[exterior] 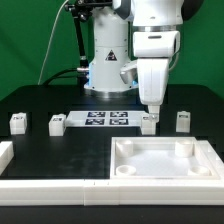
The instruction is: Assemble one leg
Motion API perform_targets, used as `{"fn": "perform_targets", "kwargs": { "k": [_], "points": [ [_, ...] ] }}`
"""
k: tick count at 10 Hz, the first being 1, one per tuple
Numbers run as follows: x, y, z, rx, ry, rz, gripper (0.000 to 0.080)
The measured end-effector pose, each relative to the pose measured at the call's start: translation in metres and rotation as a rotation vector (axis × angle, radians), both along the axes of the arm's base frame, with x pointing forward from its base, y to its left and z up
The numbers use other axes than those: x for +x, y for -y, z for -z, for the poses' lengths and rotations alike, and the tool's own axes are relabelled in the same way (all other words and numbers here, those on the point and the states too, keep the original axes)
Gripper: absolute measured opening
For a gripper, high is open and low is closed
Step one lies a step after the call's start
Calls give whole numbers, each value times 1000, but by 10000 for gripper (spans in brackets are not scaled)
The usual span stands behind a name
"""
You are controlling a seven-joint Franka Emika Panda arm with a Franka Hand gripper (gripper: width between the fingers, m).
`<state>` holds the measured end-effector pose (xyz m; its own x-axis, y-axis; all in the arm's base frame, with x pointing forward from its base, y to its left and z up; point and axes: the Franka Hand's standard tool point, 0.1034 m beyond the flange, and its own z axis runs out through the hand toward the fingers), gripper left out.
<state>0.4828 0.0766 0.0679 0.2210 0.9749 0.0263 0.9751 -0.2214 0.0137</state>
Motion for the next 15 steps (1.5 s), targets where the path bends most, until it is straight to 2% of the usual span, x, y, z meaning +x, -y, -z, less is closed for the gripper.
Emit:
{"fn": "perform_targets", "kwargs": {
  "k": [4,7,8,10,12,15],
  "points": [
    [0,0,0,6,-6,198,649],
    [-1,-1,1,15,-14,441,649],
    [-9,-4,4,34,-14,645,649],
    [-22,-18,7,48,-19,871,649],
    [-26,-35,7,64,-41,1131,649],
    [-31,-51,7,86,-83,1465,649]
  ]
}}
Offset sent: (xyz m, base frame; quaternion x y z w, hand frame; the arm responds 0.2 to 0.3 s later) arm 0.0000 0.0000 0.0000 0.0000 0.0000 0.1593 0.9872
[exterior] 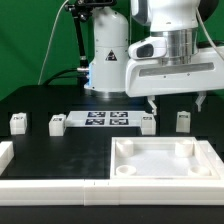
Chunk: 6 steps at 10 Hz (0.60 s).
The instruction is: Assemble one leg
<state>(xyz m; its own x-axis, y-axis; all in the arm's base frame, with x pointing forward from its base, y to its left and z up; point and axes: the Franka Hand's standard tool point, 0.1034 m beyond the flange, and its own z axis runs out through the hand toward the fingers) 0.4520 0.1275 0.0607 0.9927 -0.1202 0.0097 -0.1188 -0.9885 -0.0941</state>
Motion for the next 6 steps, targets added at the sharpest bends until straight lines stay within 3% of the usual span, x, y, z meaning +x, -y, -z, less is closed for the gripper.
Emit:
{"fn": "perform_targets", "kwargs": {
  "k": [3,6],
  "points": [
    [-1,-4,0,23,-28,244,649],
    [-1,-4,0,23,-36,240,649]
  ]
}}
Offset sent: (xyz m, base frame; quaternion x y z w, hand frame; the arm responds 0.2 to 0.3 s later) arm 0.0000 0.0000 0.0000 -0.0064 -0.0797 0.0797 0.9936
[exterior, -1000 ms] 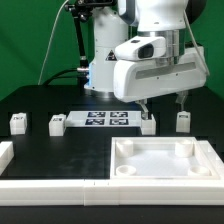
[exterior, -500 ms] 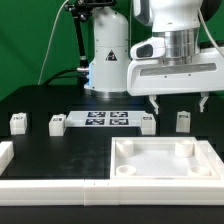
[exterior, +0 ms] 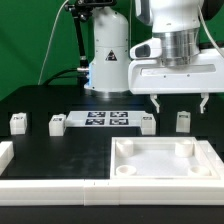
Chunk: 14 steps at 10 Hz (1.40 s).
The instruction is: Assemble one leg
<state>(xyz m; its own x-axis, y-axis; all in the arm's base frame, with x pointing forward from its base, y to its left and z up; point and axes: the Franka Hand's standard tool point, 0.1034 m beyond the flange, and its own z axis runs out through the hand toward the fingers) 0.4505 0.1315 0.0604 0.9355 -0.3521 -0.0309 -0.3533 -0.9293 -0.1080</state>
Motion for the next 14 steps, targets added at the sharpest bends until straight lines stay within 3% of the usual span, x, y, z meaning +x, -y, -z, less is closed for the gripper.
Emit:
{"fn": "perform_targets", "kwargs": {
  "k": [2,5,7,10,12,14],
  "points": [
    [-16,-2,5,1,-114,-19,649],
    [-29,-2,9,47,-345,-82,649],
    [-28,-1,14,93,-443,-170,649],
    [-34,-12,16,163,-647,-234,649],
    [-38,-11,18,187,-759,-240,649],
    [-36,-11,21,189,-766,-238,649]
  ]
}}
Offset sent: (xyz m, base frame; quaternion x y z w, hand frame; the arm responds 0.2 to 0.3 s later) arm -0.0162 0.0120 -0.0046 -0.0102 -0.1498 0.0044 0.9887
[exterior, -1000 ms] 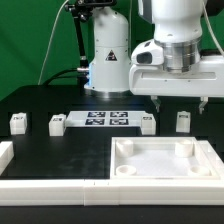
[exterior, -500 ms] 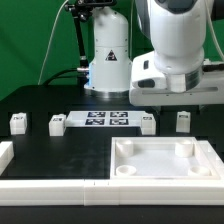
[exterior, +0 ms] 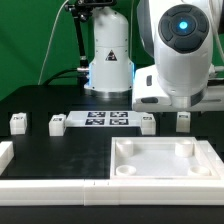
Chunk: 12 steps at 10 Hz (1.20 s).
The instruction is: Assemble one leg
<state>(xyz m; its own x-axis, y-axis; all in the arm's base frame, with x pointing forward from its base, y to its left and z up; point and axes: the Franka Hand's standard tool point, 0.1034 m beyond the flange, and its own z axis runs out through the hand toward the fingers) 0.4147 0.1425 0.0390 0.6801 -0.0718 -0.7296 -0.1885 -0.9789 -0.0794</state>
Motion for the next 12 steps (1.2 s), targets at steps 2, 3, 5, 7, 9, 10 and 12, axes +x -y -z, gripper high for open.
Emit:
{"fn": "perform_targets", "kwargs": {
  "k": [2,3,5,7,9,10,12],
  "points": [
    [-8,-4,10,-10,3,0,649],
    [-16,-7,12,-13,-7,-7,649],
    [-27,-9,16,-14,-25,-15,649],
    [-34,-10,19,-15,-45,-21,649],
    [-41,-10,21,-1,-173,-35,649],
    [-36,-13,25,1,-170,-33,649],
    [-38,-18,27,-11,-172,-34,649]
  ]
}}
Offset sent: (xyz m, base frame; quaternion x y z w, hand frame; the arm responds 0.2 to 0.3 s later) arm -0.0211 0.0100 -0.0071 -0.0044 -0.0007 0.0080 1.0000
